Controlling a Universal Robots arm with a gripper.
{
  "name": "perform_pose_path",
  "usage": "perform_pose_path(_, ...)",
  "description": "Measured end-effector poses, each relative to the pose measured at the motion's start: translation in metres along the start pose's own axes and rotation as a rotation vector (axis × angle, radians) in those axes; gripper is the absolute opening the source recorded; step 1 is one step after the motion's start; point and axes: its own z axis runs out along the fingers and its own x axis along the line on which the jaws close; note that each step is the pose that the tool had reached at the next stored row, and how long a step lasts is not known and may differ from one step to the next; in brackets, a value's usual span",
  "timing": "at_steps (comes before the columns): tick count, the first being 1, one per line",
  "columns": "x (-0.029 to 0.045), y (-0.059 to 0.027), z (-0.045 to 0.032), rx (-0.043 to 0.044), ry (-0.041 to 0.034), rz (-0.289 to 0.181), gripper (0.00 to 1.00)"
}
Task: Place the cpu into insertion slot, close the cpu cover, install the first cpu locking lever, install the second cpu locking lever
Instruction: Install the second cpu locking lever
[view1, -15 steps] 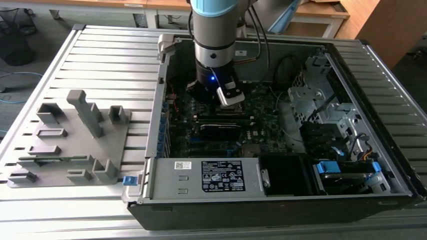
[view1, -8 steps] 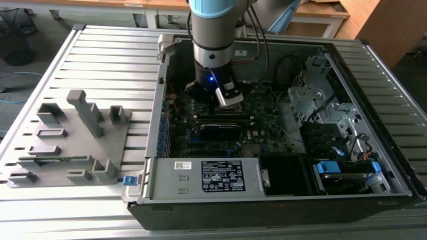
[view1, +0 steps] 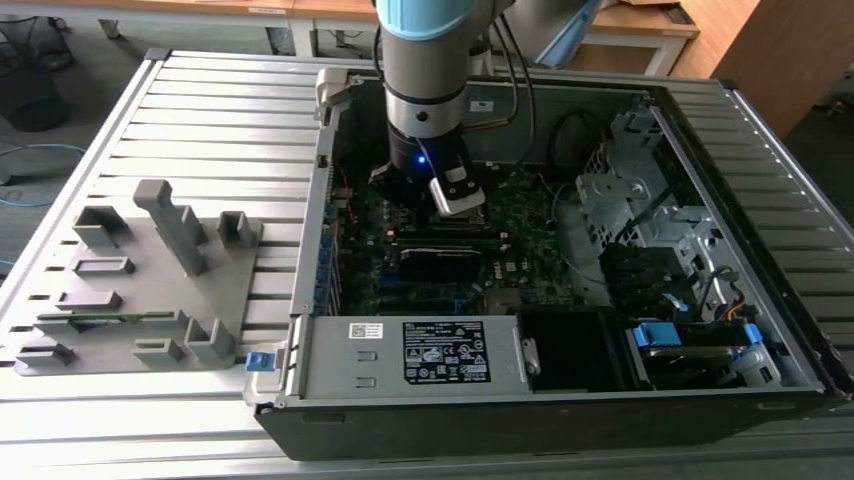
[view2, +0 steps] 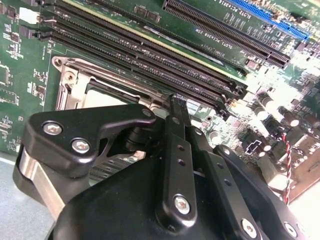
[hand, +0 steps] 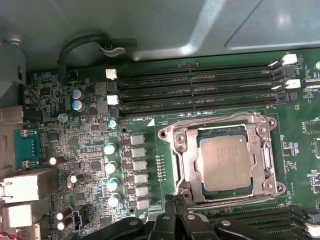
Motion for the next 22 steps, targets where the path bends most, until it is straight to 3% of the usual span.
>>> perform_pose_path(22,0.0044,-0.0005,-0.0005,-0.0005,-0.0001,0.0,0.11)
